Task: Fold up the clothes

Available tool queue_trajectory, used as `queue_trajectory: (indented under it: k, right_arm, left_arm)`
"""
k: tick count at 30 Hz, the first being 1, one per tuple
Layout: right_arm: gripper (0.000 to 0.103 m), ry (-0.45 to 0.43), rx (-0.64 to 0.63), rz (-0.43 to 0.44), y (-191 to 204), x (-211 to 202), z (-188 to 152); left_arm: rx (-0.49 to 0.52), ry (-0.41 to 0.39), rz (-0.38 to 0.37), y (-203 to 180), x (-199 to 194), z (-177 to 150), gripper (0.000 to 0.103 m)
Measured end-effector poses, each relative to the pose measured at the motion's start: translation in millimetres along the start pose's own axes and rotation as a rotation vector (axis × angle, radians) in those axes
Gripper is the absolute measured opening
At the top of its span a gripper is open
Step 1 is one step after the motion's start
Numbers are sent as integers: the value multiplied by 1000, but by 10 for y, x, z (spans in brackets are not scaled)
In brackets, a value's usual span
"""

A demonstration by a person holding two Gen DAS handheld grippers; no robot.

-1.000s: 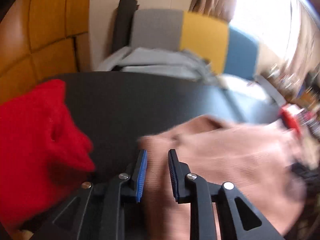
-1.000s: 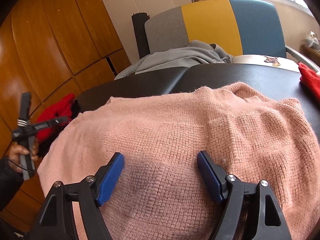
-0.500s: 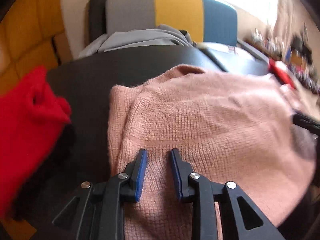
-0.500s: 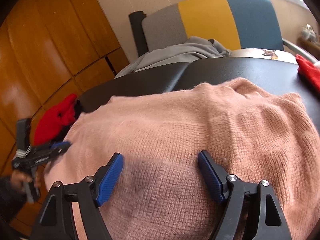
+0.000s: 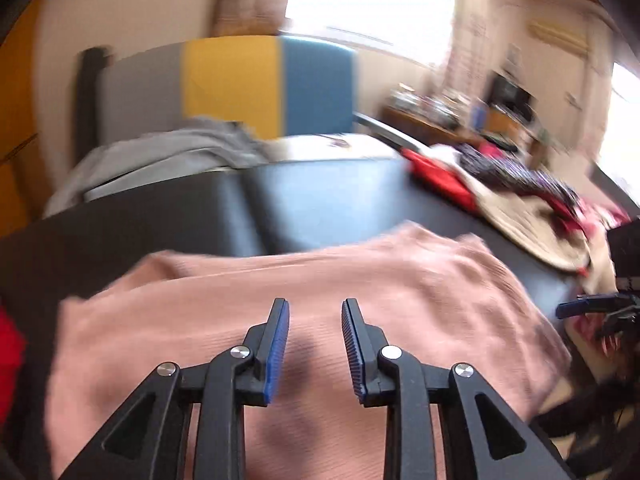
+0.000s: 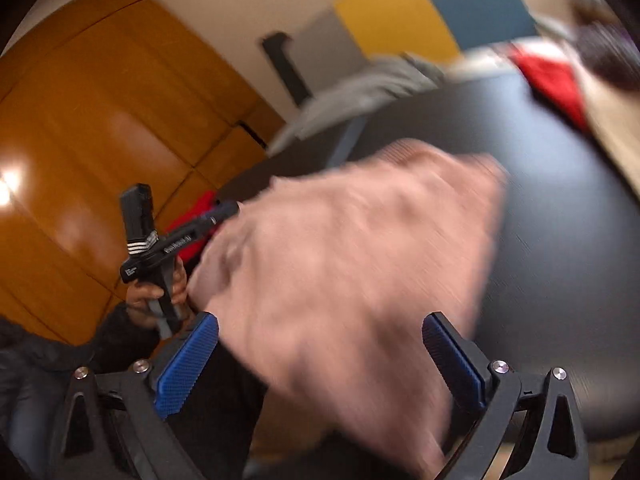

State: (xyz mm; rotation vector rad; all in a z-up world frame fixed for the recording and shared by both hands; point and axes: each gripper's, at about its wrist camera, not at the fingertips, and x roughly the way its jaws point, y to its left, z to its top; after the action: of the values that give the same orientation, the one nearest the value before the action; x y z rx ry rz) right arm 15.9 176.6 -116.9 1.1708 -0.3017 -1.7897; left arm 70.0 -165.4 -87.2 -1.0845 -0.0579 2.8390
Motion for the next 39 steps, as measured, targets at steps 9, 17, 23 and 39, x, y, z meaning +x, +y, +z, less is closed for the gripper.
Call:
queue_trajectory:
  k: [9,17,23,39]
  right_arm:
    - [103,-39,45,112,-190,-58,-332]
    - [103,84,4,321,-133,166,-233]
    - [103,453,-37,506,-3,481,-332]
    - [103,143,-147,-123,376,-197,18]
  left_arm:
    - [126,136,-44,-548,561,-5,28]
    - [85,155,-68,-506,692,7,32]
    - [115,167,-47,-541,770,29,33]
    - [61,70,-47,-618,489,100,35]
